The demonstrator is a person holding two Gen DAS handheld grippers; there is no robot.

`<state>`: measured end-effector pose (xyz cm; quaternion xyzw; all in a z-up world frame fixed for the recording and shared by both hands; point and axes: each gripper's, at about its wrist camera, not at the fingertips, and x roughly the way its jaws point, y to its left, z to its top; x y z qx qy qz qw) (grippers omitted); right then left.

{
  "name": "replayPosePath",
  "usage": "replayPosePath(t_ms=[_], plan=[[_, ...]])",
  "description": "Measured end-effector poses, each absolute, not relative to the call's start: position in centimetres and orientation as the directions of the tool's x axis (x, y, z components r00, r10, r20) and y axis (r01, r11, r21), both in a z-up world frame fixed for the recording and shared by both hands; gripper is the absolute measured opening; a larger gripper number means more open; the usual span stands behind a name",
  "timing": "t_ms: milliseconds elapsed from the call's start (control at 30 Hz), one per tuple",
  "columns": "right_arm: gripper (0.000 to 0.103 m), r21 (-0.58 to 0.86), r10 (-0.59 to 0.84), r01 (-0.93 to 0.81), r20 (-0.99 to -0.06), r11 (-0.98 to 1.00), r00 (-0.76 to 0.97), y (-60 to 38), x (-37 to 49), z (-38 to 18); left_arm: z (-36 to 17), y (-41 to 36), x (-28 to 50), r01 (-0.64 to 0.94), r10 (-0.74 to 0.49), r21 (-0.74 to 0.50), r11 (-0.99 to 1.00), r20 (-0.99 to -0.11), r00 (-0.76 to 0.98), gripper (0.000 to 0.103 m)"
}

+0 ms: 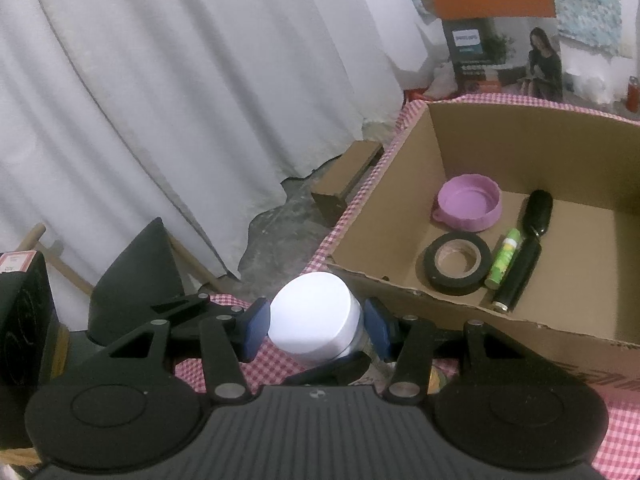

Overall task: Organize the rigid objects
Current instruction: 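Lift the white jar with the right gripper into the box and release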

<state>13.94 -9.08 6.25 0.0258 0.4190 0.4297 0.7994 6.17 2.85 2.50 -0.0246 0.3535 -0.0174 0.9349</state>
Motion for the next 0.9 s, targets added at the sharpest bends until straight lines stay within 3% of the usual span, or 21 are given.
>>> replayPosePath(t_ms=[900], plan=[[0.056, 0.345, 0.789, -0.757, -0.506, 0.555, 0.348, -9.4, 11.6, 13.5, 9.7, 2.4, 4.1, -0.008, 0.012, 0.009, 1.0, -0.495, 0.869, 0.053]])
